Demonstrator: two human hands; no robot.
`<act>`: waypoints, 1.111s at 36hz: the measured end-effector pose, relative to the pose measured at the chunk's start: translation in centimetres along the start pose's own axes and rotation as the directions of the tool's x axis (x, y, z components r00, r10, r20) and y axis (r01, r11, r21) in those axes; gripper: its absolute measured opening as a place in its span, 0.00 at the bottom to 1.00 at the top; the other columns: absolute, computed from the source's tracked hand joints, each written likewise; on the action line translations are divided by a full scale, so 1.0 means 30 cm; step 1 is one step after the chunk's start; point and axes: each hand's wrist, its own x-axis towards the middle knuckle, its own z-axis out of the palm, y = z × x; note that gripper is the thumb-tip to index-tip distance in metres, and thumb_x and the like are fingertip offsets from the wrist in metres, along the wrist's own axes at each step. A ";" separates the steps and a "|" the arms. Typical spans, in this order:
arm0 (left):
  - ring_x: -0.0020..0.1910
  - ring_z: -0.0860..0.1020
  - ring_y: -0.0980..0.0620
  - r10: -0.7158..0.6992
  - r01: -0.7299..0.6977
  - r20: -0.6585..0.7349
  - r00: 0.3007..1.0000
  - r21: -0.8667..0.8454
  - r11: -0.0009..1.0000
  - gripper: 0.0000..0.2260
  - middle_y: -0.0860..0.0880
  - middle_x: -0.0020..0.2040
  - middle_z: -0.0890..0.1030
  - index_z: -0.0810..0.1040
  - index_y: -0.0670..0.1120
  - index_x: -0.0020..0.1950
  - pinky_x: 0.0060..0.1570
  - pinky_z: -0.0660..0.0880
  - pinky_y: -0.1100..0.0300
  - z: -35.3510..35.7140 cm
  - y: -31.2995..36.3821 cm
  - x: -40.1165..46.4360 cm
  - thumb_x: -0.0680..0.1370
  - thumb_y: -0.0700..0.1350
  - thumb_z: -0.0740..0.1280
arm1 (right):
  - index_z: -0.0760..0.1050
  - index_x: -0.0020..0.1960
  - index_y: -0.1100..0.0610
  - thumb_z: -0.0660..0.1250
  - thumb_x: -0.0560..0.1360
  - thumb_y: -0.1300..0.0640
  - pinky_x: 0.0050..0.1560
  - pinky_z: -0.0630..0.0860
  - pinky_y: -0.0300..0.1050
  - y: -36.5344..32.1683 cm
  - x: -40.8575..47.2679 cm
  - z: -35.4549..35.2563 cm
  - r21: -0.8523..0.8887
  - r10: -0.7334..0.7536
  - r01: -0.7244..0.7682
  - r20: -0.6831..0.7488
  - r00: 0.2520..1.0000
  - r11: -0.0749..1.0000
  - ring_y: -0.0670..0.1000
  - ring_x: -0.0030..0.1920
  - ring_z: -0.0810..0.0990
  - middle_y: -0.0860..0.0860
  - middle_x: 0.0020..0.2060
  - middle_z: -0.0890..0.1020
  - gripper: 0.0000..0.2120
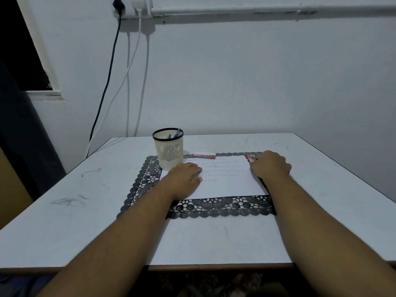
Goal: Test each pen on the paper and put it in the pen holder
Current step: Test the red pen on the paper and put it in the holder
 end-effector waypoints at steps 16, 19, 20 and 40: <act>0.74 0.65 0.48 0.007 -0.007 -0.002 1.000 -0.008 1.000 0.20 0.51 0.75 0.70 0.71 0.48 0.75 0.73 0.64 0.48 0.012 -0.021 0.010 0.85 0.52 0.58 | 0.80 0.58 0.52 0.65 0.80 0.46 0.60 0.67 0.52 -0.022 -0.001 0.014 -0.074 -0.014 0.012 -0.026 1.000 0.997 0.57 0.62 0.75 0.53 0.58 0.81 0.13; 0.73 0.66 0.48 0.013 -0.013 -0.002 1.000 -0.013 1.000 0.19 0.51 0.74 0.71 0.71 0.48 0.75 0.73 0.65 0.48 0.017 -0.018 0.014 0.85 0.53 0.58 | 0.80 0.54 0.54 0.59 0.81 0.32 0.57 0.69 0.52 -0.013 0.008 0.012 0.003 -0.021 0.021 -0.065 0.998 1.000 0.59 0.61 0.77 0.54 0.55 0.81 0.26; 0.73 0.67 0.48 0.018 -0.018 -0.004 1.000 -0.014 1.000 0.19 0.51 0.73 0.71 0.72 0.48 0.74 0.72 0.66 0.47 0.016 -0.017 0.014 0.85 0.53 0.59 | 0.80 0.49 0.55 0.59 0.80 0.31 0.54 0.70 0.51 -0.012 0.011 0.008 0.056 -0.031 0.036 -0.084 0.996 0.998 0.60 0.58 0.78 0.55 0.52 0.82 0.27; 0.60 0.74 0.48 0.271 -0.216 -0.494 0.826 0.166 0.962 0.16 0.51 0.59 0.77 0.77 0.48 0.63 0.64 0.68 0.52 -0.009 0.017 0.014 0.76 0.48 0.71 | 0.78 0.47 0.51 0.68 0.81 0.52 0.41 0.67 0.43 -0.185 -0.138 0.052 0.362 -0.741 0.677 0.061 0.668 0.640 0.43 0.42 0.74 0.46 0.46 0.78 0.05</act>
